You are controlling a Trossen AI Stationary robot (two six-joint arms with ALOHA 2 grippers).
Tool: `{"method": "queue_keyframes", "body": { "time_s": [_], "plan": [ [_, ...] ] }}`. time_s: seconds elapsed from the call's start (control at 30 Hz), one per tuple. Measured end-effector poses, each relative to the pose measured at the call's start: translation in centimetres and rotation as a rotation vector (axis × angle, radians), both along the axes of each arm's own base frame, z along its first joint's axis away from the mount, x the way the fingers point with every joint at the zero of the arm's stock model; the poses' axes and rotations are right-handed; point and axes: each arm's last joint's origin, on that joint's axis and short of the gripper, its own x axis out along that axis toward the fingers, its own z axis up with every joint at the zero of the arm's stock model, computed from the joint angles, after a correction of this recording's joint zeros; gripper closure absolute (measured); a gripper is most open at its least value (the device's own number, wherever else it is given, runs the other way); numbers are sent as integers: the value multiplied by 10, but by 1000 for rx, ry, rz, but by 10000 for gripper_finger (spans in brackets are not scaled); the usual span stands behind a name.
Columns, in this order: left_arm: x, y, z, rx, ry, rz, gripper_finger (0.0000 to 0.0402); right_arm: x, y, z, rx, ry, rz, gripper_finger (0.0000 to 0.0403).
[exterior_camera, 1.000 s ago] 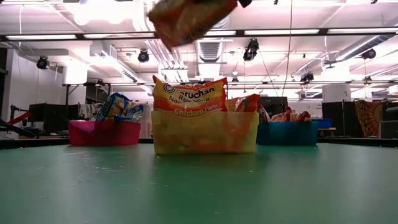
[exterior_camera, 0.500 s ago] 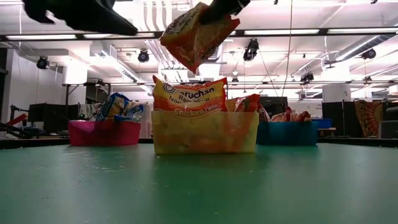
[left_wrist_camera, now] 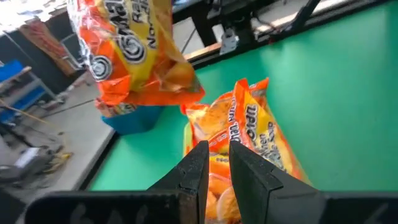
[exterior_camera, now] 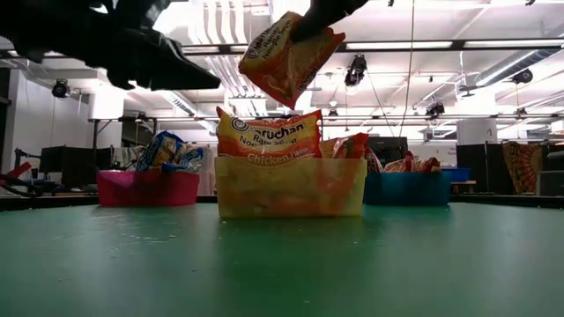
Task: Sort Maruchan noodles
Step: Put the orange noodle pack into the yellow bin
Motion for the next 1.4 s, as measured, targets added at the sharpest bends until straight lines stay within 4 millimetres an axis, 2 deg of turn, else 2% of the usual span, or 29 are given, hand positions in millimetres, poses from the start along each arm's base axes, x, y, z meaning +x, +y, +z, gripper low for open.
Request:
{"method": "queue_keyframes", "body": {
  "time_s": [0.27,0.43,0.63,0.73,1.07,1.4],
  "plan": [
    [11,3,-19,-42,18,-9,355,0,-11,-1,-14,10,7,369],
    [18,1,-33,-36,58,-17,355,0,-19,-1,61,2,31,369],
    [23,-2,-36,-62,69,-64,355,1,-22,-2,132,-7,44,370],
    [26,-5,-34,-88,72,-135,355,6,-22,-9,158,14,38,370],
    [26,-7,-35,-112,80,-193,355,26,-22,-48,114,180,80,370],
    [27,-8,-32,-112,69,-209,355,41,-21,-77,114,258,141,370]
  ]
}}
